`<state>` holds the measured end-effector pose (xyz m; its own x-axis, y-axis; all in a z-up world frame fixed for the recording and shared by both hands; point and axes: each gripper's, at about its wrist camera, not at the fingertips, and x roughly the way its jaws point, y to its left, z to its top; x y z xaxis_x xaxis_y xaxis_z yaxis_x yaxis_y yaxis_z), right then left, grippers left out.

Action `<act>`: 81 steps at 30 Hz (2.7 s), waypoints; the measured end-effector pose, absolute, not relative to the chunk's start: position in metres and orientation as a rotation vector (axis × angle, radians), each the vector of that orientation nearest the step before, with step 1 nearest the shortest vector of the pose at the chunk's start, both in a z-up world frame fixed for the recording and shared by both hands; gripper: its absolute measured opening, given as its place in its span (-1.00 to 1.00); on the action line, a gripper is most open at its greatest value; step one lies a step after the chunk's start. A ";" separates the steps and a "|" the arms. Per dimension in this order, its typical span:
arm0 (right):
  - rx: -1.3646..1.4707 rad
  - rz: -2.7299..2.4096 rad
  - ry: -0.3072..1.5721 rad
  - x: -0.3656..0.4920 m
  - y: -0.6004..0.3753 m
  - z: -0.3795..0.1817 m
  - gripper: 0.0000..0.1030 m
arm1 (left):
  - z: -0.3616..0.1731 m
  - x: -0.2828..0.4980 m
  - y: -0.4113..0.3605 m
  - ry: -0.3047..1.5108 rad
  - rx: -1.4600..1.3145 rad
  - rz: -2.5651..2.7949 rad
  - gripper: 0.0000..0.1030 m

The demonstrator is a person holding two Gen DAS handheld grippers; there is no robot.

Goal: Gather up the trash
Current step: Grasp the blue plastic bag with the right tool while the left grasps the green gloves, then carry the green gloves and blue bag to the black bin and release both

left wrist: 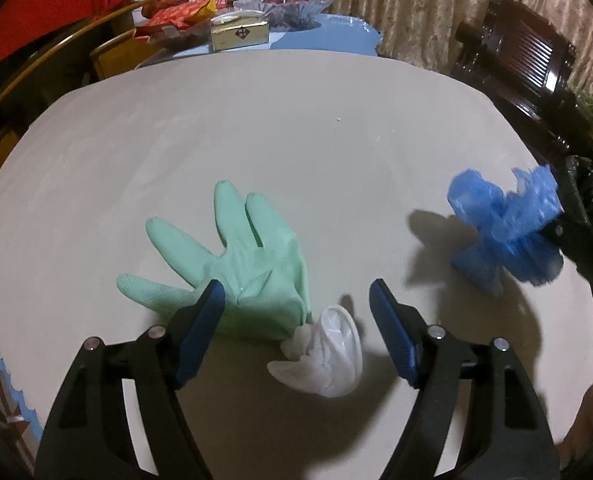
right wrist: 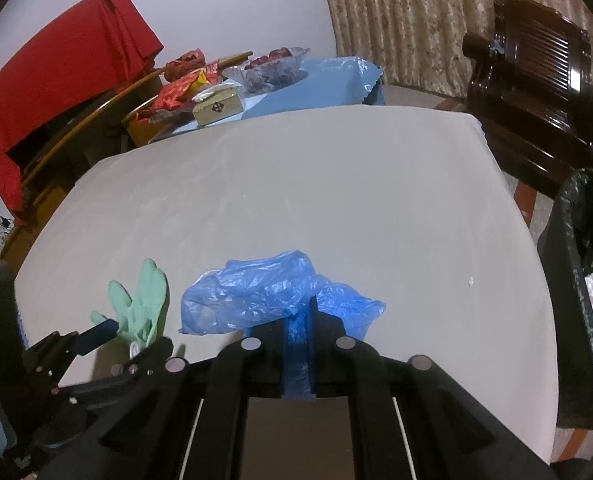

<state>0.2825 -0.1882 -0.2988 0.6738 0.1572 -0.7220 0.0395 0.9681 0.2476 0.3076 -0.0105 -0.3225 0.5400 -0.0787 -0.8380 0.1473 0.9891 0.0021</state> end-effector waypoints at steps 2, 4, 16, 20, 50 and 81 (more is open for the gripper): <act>0.255 0.068 0.837 0.279 -0.189 -0.300 -0.86 | -0.323 0.308 -0.011 0.999 0.072 -0.133 0.35; 0.259 0.067 0.841 0.277 -0.189 -0.301 -0.86 | -0.325 0.309 -0.012 1.007 0.072 -0.127 0.26; 0.251 0.071 0.835 0.266 -0.185 -0.293 -0.86 | -0.319 0.308 -0.004 1.013 0.065 -0.084 -0.72; 0.244 0.071 0.822 0.263 -0.186 -0.286 -0.86 | -0.303 0.298 -0.012 0.966 0.115 -0.076 -0.81; 0.221 0.010 0.691 0.199 -0.281 -0.180 -0.86 | -0.173 0.223 -0.114 0.830 0.092 -0.169 -0.82; 0.291 -0.290 0.699 0.160 -0.526 -0.197 -0.86 | -0.204 0.216 -0.378 0.895 0.195 -0.466 -0.81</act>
<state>0.1598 -0.5263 -0.1973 0.7290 -0.1635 -0.6647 0.3558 0.9201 0.1638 0.2163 -0.3778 -0.2036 0.5341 -0.3087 -0.7870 0.4681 0.8832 -0.0288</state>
